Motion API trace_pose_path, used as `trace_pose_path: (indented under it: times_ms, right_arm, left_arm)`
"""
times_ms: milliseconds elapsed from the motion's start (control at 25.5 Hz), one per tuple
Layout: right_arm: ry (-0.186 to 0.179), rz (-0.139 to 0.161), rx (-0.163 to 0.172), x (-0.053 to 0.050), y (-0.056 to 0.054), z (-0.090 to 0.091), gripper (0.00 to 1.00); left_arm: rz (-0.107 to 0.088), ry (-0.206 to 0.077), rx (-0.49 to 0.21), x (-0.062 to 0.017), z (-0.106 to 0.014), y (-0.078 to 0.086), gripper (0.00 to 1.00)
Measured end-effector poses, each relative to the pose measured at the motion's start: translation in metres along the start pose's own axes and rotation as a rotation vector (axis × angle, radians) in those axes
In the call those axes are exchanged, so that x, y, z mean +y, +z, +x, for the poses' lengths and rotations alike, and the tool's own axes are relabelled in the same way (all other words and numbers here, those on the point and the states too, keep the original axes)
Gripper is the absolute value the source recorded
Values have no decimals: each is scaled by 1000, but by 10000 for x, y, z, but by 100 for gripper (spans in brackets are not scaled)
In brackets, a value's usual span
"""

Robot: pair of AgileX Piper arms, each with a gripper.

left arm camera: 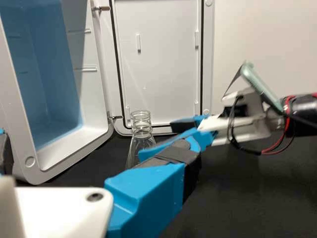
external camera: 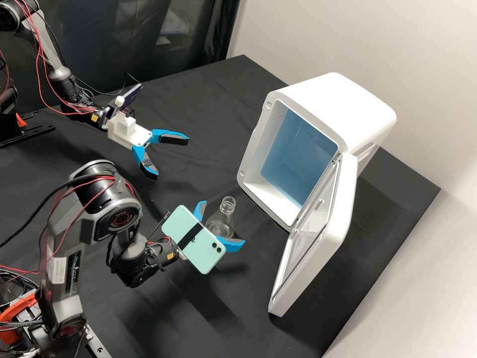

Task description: Take the flask out of the incubator

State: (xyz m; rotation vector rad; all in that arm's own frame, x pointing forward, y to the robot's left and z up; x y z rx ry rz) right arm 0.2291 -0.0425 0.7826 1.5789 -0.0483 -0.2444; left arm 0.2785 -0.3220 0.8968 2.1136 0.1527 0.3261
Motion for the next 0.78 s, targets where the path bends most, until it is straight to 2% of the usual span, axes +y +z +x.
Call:
trace_pose_path:
  times_ms: [39,118,235,353,431,627,784]
  right_arm:
    - [21,1,-3,23,-17,-42,100]
    - [45,-2,14,64,-65,-135,100]
    - [82,2,34,146,-92,-238,100]
    - [113,79,65,252,-94,-343,100]
    - [144,123,73,320,-85,-398,100]
    - [189,159,78,399,-77,-474,100]
    - [185,155,82,397,-81,-475,100]
  left_arm:
    - [2,-2,1,-2,0,-1,100]
    - [11,-10,3,-18,3,-5,100]
    - [14,-40,11,-79,1,-19,100]
    - [22,-43,12,-87,4,-22,100]
    - [24,-43,11,-87,4,-22,100]
    - [28,-34,8,-59,-1,-13,100]
    - [29,-26,1,-47,0,3,100]
